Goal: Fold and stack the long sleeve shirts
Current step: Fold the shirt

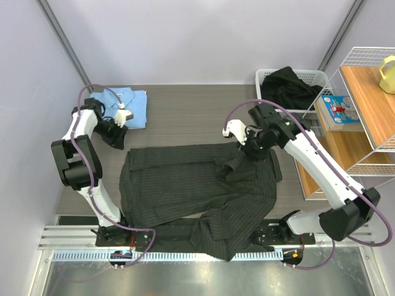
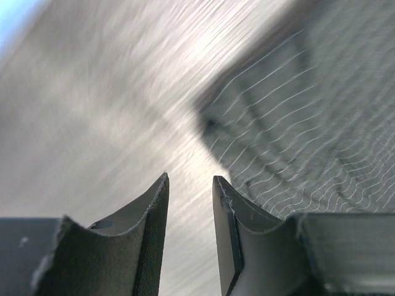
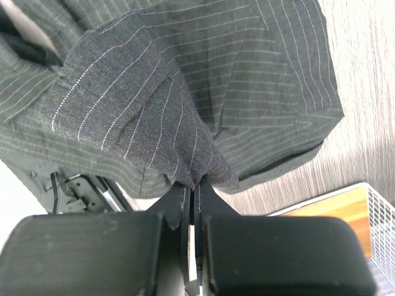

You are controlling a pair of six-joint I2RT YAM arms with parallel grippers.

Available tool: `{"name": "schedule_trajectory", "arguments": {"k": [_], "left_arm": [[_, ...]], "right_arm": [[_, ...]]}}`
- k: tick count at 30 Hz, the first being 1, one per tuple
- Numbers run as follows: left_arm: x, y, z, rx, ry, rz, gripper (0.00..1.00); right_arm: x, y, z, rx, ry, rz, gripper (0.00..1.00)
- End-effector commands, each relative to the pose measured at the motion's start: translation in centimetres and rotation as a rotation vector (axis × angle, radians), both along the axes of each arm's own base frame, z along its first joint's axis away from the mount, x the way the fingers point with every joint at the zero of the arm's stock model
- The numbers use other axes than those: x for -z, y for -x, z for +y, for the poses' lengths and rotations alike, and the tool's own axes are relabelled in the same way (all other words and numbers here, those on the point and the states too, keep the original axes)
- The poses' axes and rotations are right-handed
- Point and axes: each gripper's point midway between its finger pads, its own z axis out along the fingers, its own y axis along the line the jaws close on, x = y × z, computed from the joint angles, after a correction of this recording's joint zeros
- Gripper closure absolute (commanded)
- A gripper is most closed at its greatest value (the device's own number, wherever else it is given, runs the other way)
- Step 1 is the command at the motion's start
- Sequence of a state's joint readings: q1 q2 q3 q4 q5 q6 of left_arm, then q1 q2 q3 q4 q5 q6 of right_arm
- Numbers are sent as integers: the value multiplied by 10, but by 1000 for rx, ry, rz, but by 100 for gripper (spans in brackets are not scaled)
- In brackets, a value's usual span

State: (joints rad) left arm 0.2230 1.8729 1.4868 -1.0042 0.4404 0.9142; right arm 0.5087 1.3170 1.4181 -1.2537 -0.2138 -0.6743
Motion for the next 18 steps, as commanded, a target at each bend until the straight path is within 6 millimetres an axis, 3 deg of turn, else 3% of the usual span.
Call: {"name": "schedule_trajectory", "arguments": {"k": [1,7,13,16,18], "left_arm": [[8,-1,15,-237,117,91,65],[0,-9,-5,-291,259,95,58],[7,-13,-26,-273,214,80,52],[-19,-12,-43,-224,292,7,49],[-66,-7,-70,-114,426,-114,41]], "right_arm": [[-11,-24,16,18,-43,-57,99],[3,-39,17,53,-8,-51,99],[-21,-42,36,9,-102,-62,99],[-39,-38,48,-37,-157,-55,99],[-47,-33,59,-72,-197,-49,99]]}}
